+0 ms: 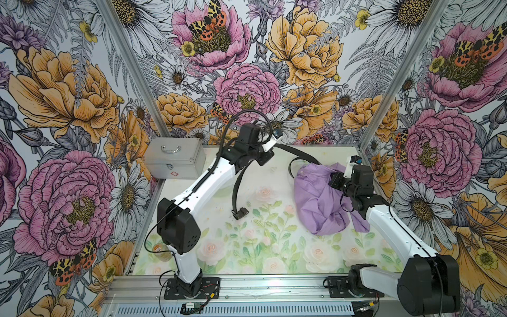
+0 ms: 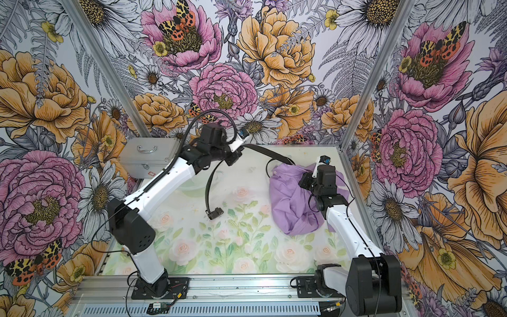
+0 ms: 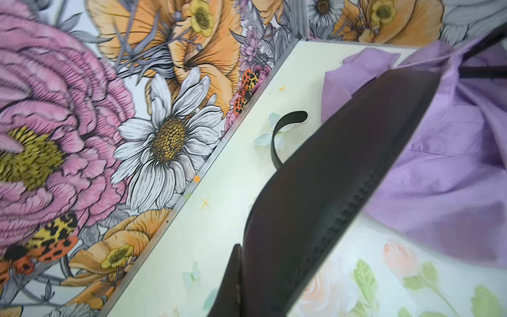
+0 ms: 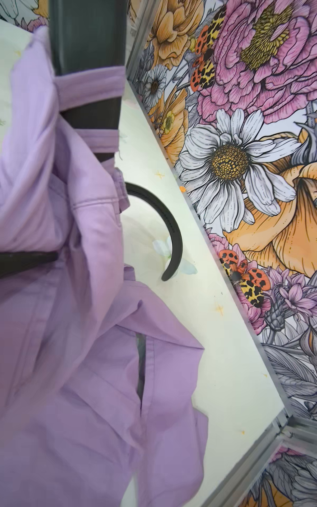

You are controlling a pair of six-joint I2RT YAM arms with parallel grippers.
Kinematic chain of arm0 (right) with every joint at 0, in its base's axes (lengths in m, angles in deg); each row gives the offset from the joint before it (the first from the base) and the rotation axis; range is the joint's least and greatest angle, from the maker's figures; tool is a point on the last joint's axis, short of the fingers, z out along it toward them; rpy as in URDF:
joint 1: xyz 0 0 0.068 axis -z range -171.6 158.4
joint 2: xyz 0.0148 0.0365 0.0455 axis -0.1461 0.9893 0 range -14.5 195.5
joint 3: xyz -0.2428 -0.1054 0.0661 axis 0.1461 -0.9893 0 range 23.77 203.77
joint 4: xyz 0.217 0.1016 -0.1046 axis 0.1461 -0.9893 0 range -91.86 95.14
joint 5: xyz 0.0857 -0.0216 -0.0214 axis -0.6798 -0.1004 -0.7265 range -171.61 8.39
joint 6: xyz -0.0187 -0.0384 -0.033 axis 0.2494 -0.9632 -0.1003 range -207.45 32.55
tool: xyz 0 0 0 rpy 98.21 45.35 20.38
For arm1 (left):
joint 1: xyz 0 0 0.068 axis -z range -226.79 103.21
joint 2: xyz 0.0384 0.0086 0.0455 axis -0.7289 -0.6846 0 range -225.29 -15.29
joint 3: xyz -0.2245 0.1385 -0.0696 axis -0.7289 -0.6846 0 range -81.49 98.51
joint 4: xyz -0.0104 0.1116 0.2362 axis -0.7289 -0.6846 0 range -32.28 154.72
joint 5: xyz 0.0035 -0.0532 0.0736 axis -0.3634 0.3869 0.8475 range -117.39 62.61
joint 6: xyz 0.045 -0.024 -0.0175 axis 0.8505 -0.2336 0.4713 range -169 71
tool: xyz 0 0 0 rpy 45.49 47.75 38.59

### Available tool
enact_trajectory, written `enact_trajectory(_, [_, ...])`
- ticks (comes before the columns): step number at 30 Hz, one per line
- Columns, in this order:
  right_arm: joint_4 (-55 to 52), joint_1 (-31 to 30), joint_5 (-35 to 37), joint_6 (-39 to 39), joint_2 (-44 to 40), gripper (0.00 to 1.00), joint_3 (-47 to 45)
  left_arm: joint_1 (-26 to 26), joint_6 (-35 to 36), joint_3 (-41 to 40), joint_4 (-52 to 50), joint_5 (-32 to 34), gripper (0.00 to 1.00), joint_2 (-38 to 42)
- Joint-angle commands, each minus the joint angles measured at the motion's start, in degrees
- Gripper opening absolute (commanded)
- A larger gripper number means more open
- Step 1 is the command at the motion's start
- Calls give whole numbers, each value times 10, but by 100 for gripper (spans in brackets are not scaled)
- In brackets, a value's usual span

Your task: Remove the belt from the trousers

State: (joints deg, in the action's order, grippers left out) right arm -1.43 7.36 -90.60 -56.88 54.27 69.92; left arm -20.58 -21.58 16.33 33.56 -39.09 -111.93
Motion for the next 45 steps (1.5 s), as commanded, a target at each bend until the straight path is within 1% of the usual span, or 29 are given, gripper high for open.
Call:
enact_trajectory(1, [-23, 64, 80, 30, 3, 0, -24, -145, -167, -107, 148, -124, 0, 136])
enact_trajectory(3, [-23, 73, 77, 33, 7, 0, -26, -206, -228, -192, 245, -161, 0, 182])
enact_trajectory(5, [-21, 75, 70, 34, 11, 0, -24, -249, -283, -250, 312, -196, 0, 201])
enact_trajectory(7, [-15, 73, 57, 37, 18, 0, -22, -258, -296, -268, 320, -213, 0, 192])
enact_trajectory(9, [-2, 66, 42, 38, 21, 0, -20, -254, -301, -280, 321, -224, 0, 177])
enact_trajectory(12, [3, 43, 36, 27, 21, 0, -11, -238, -283, -305, 325, -219, 0, 167])
enact_trajectory(13, [3, 32, 37, 15, 20, 0, -7, -230, -265, -317, 325, -217, 6, 168])
enact_trajectory(14, [3, 19, 37, 1, 19, 0, -2, -219, -241, -332, 325, -213, 22, 170])
enact_trajectory(15, [2, 8, 38, -14, 17, 0, 2, -207, -217, -343, 325, -211, 35, 173])
enact_trajectory(16, [2, -7, 41, -32, 14, 0, 6, -194, -185, -359, 325, -207, 43, 176])
enact_trajectory(18, [2, -26, 42, -60, 10, 0, 10, -172, -133, -385, 324, -183, 48, 184])
enact_trajectory(19, [2, -36, 41, -74, 7, 0, 12, -161, -113, -395, 324, -169, 53, 189])
enact_trajectory(23, [2, -63, 50, -105, -7, 0, 5, -126, -65, -408, 316, -132, 80, 213])
enact_trajectory(24, [2, -67, 50, -110, -10, 0, 2, -117, -53, -404, 310, -126, 84, 217])
enact_trajectory(26, [1, -77, 49, -121, -19, 0, -5, -90, -20, -380, 277, -102, 90, 219])
enact_trajectory(28, [-1, -87, 48, -128, -27, 0, -13, -51, 21, -335, 221, -81, 90, 199])
enact_trajectory(31, [-6, -107, 50, -137, -43, 0, -29, 20, 78, -250, 147, -35, 90, 135])
enact_trajectory(33, [-9, -120, 53, -143, -57, 0, -40, 64, 115, -215, 139, 1, 91, 89])
enact_trajectory(36, [-16, -135, 52, -148, -80, 0, -54, 120, 156, -150, 135, 71, 88, 1])
enact_trajectory(38, [-21, -145, 51, -152, -101, 0, -62, 142, 175, -93, 130, 108, 84, -65])
enact_trajectory(40, [-29, -154, 53, -157, -120, 0, -69, 155, 184, -34, 125, 138, 81, -134])
enact_trajectory(43, [-44, -161, 55, -165, -147, 0, -75, 159, 195, 43, 123, 167, 81, -210])
enact_trajectory(45, [-55, -164, 54, -171, -157, 0, -76, 160, 199, 85, 122, 177, 81, -247])
